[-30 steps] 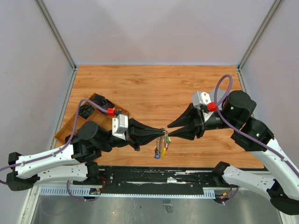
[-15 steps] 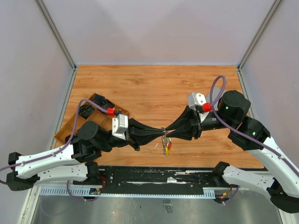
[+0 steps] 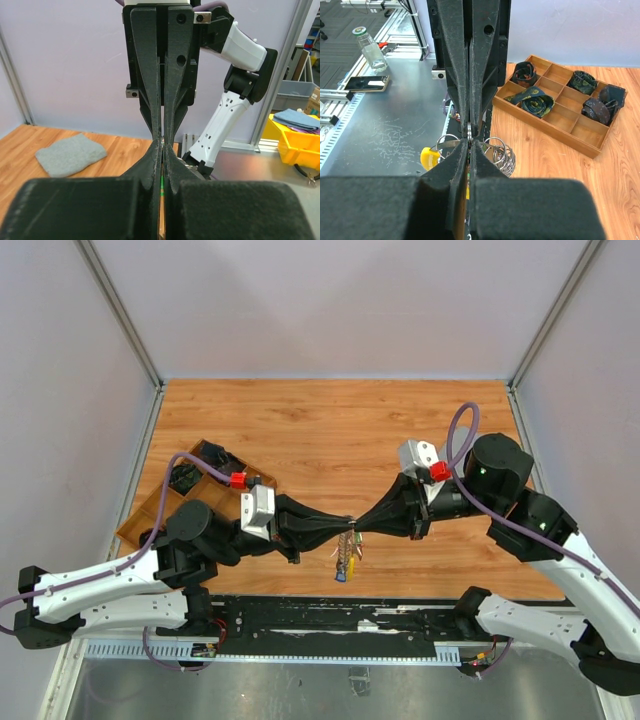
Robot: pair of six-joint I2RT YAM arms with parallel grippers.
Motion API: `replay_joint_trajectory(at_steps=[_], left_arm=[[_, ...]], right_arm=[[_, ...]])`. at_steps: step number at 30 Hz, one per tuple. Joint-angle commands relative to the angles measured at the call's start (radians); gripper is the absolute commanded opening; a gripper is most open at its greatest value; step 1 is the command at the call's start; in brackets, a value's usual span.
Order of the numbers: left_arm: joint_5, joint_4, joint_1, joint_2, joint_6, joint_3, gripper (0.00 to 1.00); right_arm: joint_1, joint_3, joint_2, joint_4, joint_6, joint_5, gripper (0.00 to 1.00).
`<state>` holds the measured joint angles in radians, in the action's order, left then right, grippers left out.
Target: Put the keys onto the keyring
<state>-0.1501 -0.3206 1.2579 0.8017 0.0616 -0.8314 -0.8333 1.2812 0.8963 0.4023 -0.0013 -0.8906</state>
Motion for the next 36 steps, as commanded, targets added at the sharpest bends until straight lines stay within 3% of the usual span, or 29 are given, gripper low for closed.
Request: replay_joint_trajectory(at_steps=[1, 3, 8, 13, 19, 24, 36], left_arm=[[0.014, -0.076, -0.003, -0.018, 0.013, 0.003, 0.03], [0.023, -0.073, -0.003, -0.021, 0.016, 0.005, 0.15], [0.045, -0.031, -0.003, -0.02, 0.015, 0.002, 0.31], [0.087, 0.024, -0.002, -0.021, 0.009, -0.001, 0.36], [0.106, 0.095, -0.003, 0.015, -0.004, -0.03, 0.4], [0.089, 0.177, -0.003, 0.084, -0.031, -0.084, 0.41], [0.079, 0.21, -0.003, 0.152, -0.061, -0.124, 0.45]], right_arm=[[-0.013, 0.064, 0.011, 0.084, -0.064, 0.001, 0.01], [-0.014, 0.107, 0.026, 0.16, -0.106, 0.018, 0.01], [-0.015, 0.28, 0.099, 0.464, -0.238, 0.117, 0.01], [-0.056, 0.445, 0.191, 0.749, -0.346, 0.3, 0.0], [-0.179, 0.608, 0.311, 0.977, -0.357, 0.58, 0.0], [-0.225, 0.643, 0.341, 1.002, -0.33, 0.659, 0.0], [-0.239, 0.612, 0.339, 0.936, -0.32, 0.608, 0.01]])
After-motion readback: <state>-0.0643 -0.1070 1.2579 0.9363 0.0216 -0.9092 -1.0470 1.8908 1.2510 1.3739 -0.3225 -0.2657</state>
